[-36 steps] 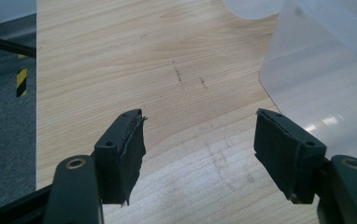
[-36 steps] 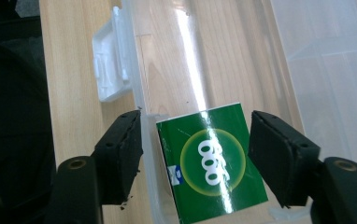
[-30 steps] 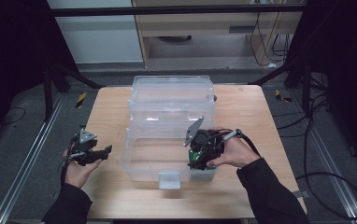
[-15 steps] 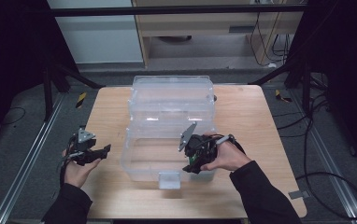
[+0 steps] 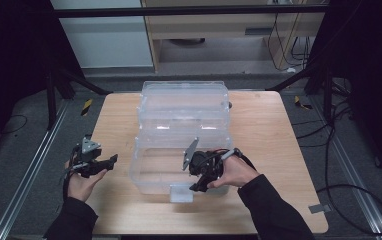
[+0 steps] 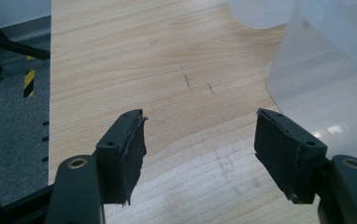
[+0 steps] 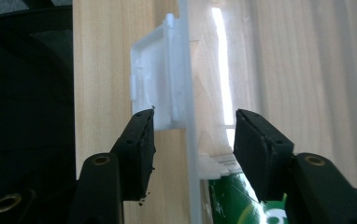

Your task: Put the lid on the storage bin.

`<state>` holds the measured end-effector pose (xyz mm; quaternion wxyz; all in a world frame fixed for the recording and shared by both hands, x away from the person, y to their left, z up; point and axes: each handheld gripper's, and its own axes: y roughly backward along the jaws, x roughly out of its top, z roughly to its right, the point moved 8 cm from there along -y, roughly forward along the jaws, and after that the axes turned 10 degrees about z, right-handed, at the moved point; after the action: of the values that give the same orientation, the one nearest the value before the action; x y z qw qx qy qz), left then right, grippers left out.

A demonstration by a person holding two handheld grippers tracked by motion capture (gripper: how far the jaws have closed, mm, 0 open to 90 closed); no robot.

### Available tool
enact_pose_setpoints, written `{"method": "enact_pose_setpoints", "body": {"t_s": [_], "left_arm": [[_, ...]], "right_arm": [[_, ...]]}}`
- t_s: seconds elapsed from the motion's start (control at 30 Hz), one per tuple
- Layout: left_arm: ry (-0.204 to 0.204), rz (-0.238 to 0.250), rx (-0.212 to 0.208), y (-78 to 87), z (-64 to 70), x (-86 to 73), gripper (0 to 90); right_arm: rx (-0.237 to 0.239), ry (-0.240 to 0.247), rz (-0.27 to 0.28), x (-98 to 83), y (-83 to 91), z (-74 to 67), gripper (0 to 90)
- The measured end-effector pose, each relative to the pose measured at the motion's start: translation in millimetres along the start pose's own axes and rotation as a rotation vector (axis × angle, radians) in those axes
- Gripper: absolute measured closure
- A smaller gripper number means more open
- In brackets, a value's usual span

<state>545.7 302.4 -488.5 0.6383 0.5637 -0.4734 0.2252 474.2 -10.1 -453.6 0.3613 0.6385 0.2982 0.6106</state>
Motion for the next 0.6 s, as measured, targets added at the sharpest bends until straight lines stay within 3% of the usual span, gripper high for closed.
{"method": "enact_pose_setpoints", "body": {"t_s": [0.17, 0.6], "left_arm": [[0.001, 0.001, 0.000, 0.3, -0.1, 0.3, 32.6], [-0.001, 0.007, -0.001, 1.4, 0.4, 1.8, 32.6]], "right_arm": [[0.016, -0.005, -0.036, -2.4, -5.8, -2.1, 53.1], [0.038, -0.027, -0.063, -6.1, -14.2, -2.8, 60.9]]}}
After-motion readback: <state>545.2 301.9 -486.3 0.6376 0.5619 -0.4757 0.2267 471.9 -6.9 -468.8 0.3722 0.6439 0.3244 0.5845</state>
